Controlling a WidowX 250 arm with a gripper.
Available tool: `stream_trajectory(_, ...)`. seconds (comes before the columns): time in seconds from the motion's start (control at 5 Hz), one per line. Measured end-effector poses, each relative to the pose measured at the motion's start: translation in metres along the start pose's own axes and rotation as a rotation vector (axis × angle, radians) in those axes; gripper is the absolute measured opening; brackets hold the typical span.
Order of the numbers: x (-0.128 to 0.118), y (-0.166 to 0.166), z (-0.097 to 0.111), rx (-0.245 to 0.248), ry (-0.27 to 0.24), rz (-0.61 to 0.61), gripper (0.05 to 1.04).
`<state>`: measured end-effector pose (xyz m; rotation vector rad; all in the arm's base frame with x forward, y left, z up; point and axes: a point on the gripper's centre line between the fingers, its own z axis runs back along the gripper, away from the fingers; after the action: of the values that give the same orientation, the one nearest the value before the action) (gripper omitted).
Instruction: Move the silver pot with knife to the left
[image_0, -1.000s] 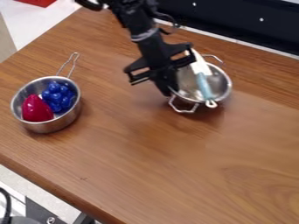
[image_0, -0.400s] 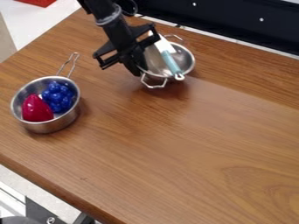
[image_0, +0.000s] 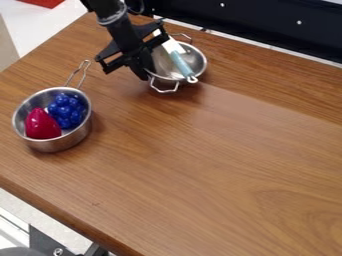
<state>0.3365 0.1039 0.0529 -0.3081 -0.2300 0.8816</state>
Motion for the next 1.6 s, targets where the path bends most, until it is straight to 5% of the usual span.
stream_trajectory(0.6, 0.004, 0.006, 0.001, 0.087, 0.041, 0.011, 0.08)
stream_trajectory(0.8, 0.002, 0.009, -0.001, 0.128, 0.051, 0.016, 0.218)
stream_trajectory(1.4, -0.007, 0.016, -0.002, 0.192, 0.087, 0.004, 0.968)
stream_trajectory(1.6, -0.017, 0.021, 0.008, 0.274, 0.124, 0.0, 0.997)
